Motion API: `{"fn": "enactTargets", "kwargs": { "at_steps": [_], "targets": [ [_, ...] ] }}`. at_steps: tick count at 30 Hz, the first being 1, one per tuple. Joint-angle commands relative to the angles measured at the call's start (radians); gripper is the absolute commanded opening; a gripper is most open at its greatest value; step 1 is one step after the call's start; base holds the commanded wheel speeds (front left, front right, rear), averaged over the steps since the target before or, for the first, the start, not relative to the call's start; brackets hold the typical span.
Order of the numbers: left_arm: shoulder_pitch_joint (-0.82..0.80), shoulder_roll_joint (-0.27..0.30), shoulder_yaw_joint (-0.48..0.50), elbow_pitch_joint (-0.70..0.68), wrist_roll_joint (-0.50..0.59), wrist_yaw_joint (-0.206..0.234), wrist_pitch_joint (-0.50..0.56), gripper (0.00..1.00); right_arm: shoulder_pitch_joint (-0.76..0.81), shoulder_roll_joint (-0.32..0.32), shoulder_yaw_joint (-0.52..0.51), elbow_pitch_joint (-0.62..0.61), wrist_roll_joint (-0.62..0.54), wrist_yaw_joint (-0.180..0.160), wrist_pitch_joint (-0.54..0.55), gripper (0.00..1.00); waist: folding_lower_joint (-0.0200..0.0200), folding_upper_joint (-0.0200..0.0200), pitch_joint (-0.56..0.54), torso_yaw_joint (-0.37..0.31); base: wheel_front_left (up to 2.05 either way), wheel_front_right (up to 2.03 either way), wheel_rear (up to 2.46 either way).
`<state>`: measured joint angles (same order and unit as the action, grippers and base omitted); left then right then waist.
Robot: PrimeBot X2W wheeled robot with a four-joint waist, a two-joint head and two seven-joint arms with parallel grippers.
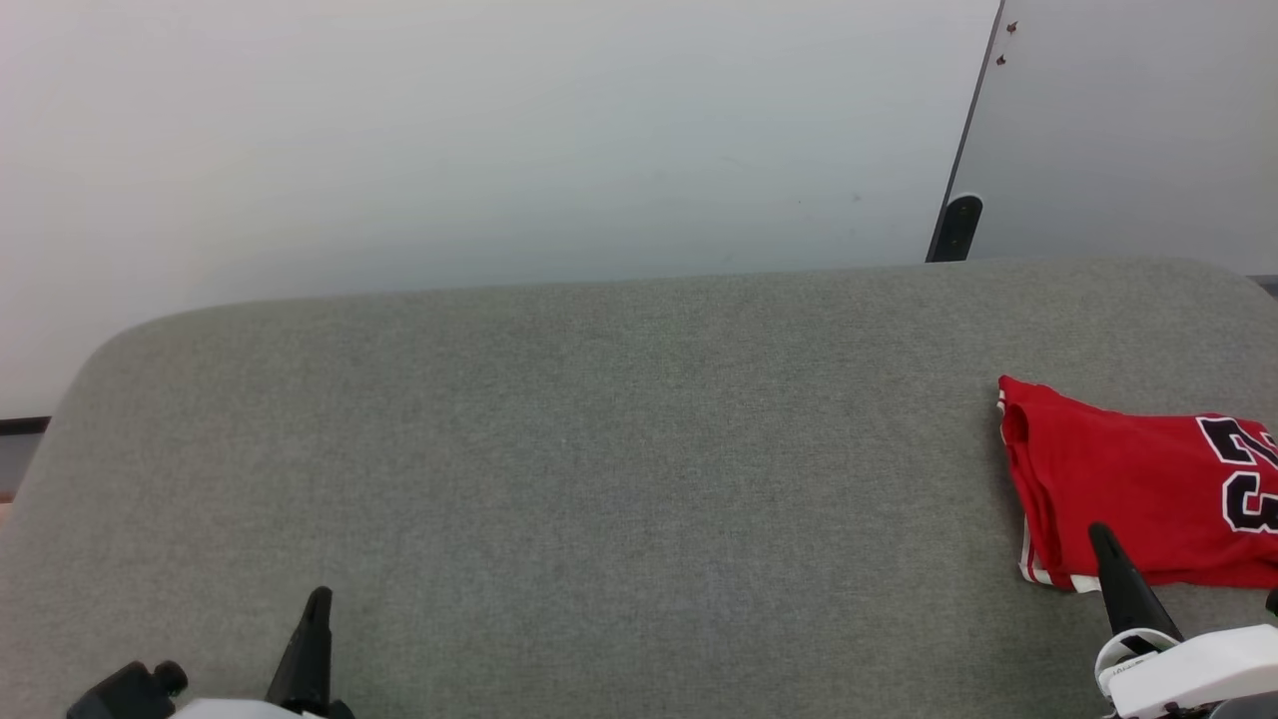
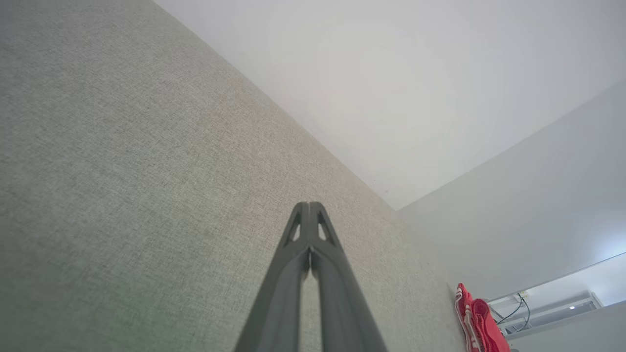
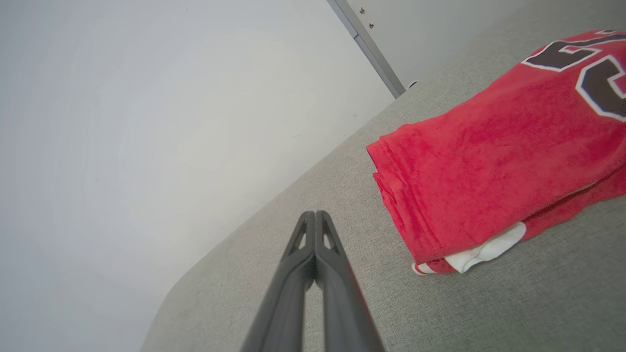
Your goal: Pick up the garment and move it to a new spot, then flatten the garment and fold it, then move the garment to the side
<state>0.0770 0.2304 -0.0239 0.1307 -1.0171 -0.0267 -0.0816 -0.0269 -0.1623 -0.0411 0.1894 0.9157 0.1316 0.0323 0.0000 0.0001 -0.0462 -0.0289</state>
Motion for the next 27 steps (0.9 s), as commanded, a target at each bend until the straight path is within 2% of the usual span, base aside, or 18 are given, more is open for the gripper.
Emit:
{"fn": "enactTargets", "kwargs": {
  "at_steps": [1,27],
  "targets": [
    [-0.027,0.004,0.012,-0.007,-0.025,-0.01,0.005,0.0,-0.026,-0.001,-0.008,-0.008,0.028,-0.001,0.004,0.0,0.0,-0.0001,0.001,0.0,0.0,0.0,0.0],
    [-0.09,-0.066,0.06,0.039,-0.245,-0.047,0.077,0.0,-0.052,0.043,-0.035,0.015,0.284,-0.001,0.035,0.0,0.0,-0.0001,0.015,0.009,0.0,0.0,0.0]
  ]
}}
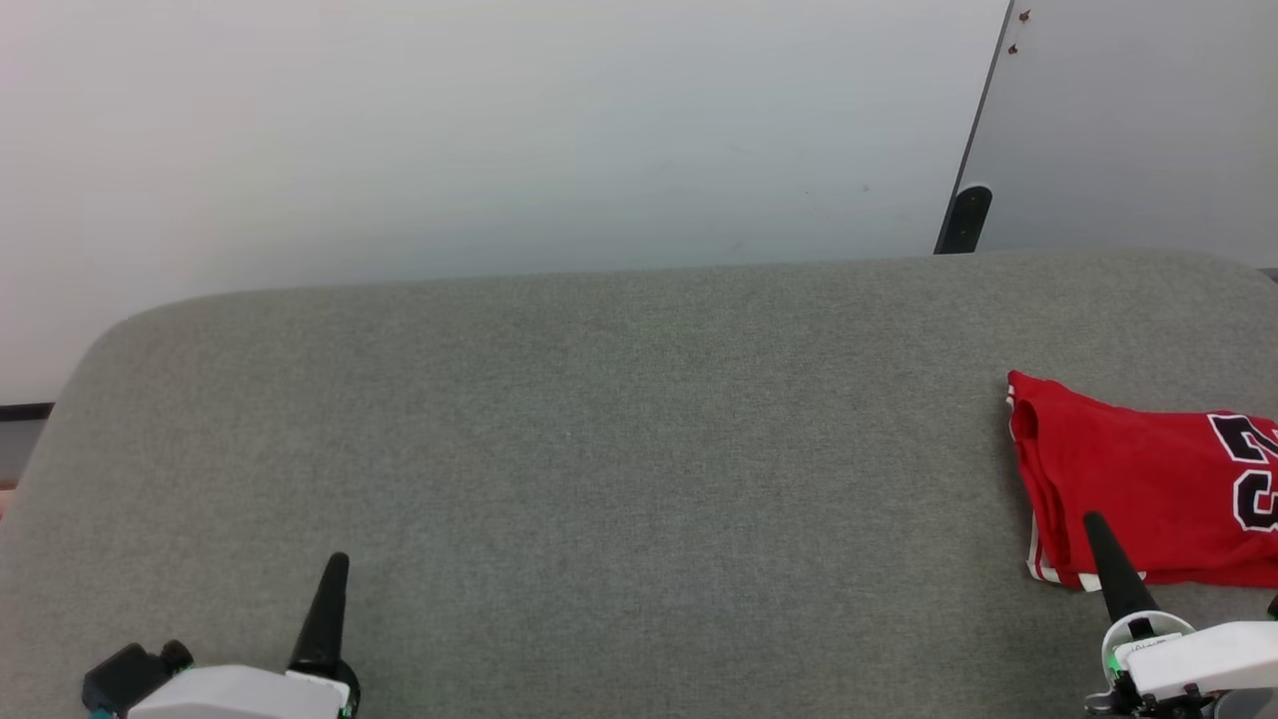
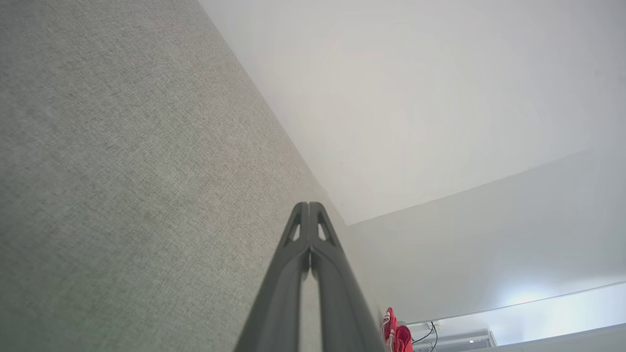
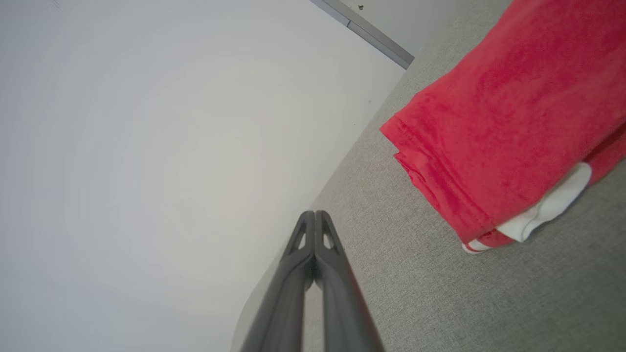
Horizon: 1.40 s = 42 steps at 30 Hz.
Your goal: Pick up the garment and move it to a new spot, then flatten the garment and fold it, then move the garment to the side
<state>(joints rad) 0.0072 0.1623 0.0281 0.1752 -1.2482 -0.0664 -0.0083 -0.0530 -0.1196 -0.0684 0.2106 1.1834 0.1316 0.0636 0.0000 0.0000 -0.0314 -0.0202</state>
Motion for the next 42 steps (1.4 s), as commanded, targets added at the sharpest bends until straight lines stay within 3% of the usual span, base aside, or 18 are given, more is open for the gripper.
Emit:
{"fn": "enactTargets", "kwargs": {
  "at_steps": [1,42],
  "targets": [
    [-0.022,0.0,0.01,-0.004,-0.022,-0.009,0.007,0.0,-0.026,0.002,-0.008,-0.005,0.026,-0.001,0.005,0.0,0.0,0.0,0.001,0.001,0.0,0.0,0.0],
    [-0.094,-0.081,0.065,0.05,-0.271,-0.052,0.09,0.0,-0.05,0.052,-0.037,0.023,0.316,-0.001,0.039,0.0,0.0,0.0,0.023,0.014,0.0,0.0,0.0]
  ]
}}
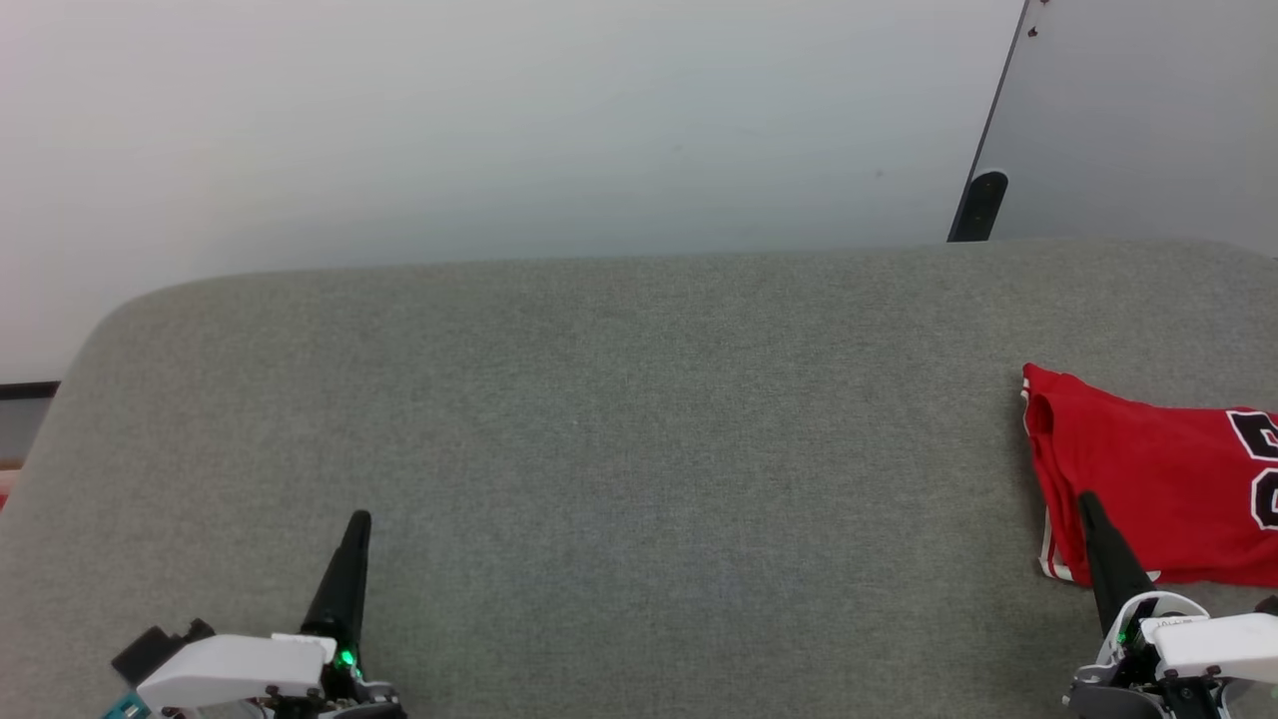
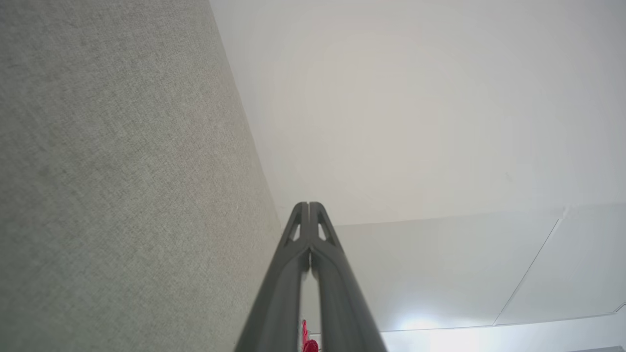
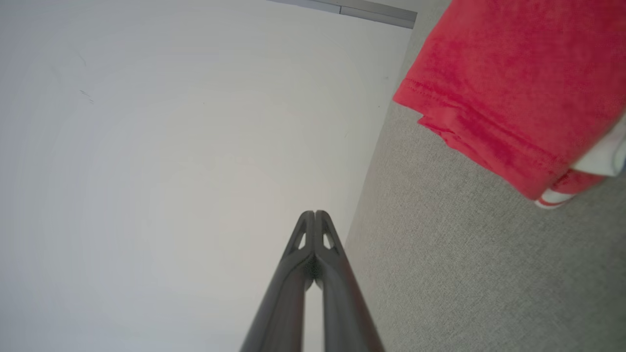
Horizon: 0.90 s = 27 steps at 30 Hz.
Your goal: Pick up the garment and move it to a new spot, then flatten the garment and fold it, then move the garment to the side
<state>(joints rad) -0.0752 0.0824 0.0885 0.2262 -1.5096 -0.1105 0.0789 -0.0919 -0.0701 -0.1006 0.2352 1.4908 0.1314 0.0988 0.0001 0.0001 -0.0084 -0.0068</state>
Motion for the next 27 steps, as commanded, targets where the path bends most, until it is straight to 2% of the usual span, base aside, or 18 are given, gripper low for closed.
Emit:
{"fn": "enactTargets", "kwargs": {
  "at_steps": [1,20,27],
  "targets": [
    [-0.012,-0.002,0.006,0.001,-0.014,-0.008,0.005,0.0,-0.012,0.004,-0.006,0.0,0.015,-0.001,0.005,0.0,-0.0001,-0.0001,0.001,0.0,0.0,0.0,0.0],
    [-0.039,-0.033,0.027,0.022,-0.106,-0.024,0.036,0.0,-0.025,0.023,-0.015,0.011,0.123,-0.001,0.017,0.0,-0.0001,-0.0001,0.011,0.007,0.0,0.0,0.0],
    [-0.04,-0.033,0.027,0.021,-0.106,-0.025,0.036,0.0,-0.019,0.023,-0.015,0.011,0.123,-0.001,0.016,0.0,-0.0001,-0.0001,0.011,0.007,0.0,0.0,0.0]
  ]
}}
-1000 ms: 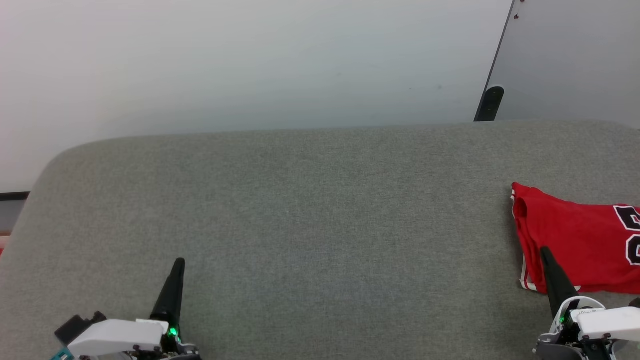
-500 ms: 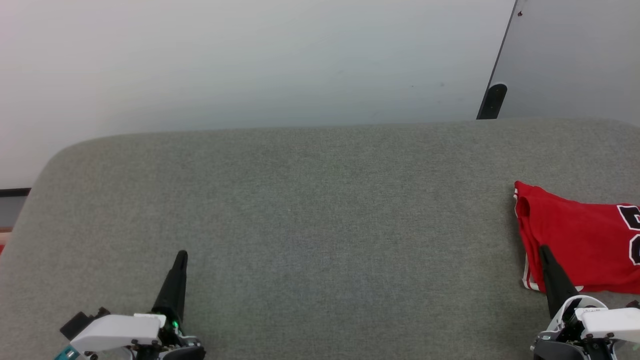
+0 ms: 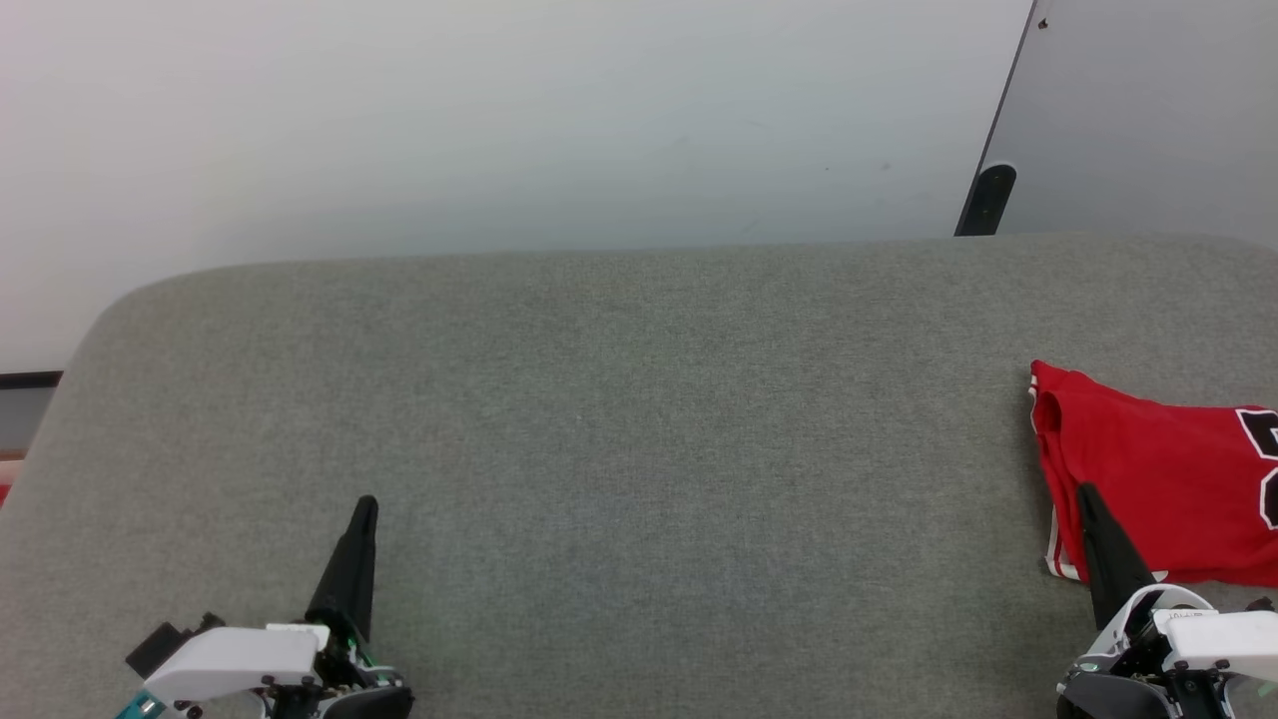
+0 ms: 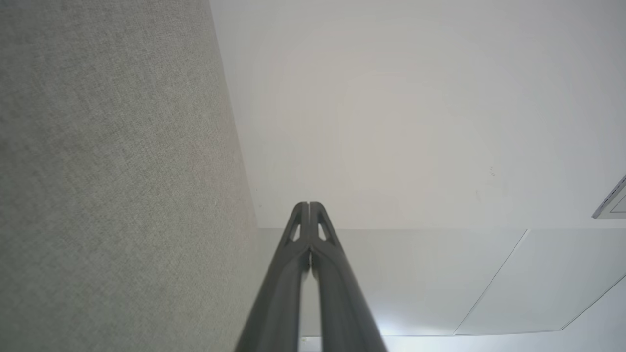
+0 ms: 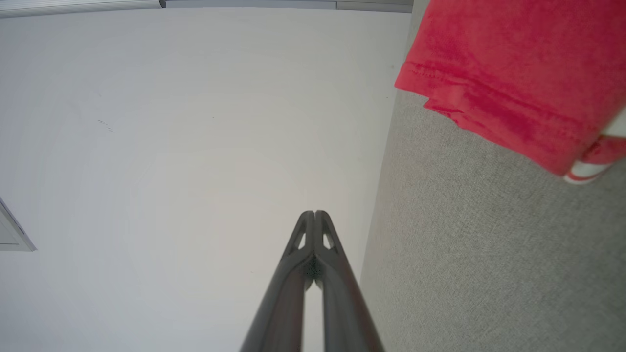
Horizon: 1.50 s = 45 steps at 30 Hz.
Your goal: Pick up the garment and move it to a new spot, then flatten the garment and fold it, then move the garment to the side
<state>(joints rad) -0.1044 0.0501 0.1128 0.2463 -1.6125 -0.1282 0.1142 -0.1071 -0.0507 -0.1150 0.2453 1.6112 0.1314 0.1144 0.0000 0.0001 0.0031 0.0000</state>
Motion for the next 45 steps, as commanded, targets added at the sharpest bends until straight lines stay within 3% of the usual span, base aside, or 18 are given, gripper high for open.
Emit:
{"fn": "enactTargets", "kwargs": {
  "at_steps": [1,45],
  "targets": [
    [-0.011,-0.001,0.002,0.001,-0.003,-0.007,0.0,0.0,-0.003,0.003,0.0,0.0,0.003,-0.001,0.0,0.0,0.0,-0.0001,0.0,0.0,0.0,0.0,0.0],
    [-0.011,-0.001,0.003,0.001,-0.001,-0.006,0.002,0.0,-0.003,0.003,0.0,0.0,0.003,-0.001,0.0,0.0,0.0,-0.0001,0.0,0.0,0.0,0.0,0.0]
  ]
}}
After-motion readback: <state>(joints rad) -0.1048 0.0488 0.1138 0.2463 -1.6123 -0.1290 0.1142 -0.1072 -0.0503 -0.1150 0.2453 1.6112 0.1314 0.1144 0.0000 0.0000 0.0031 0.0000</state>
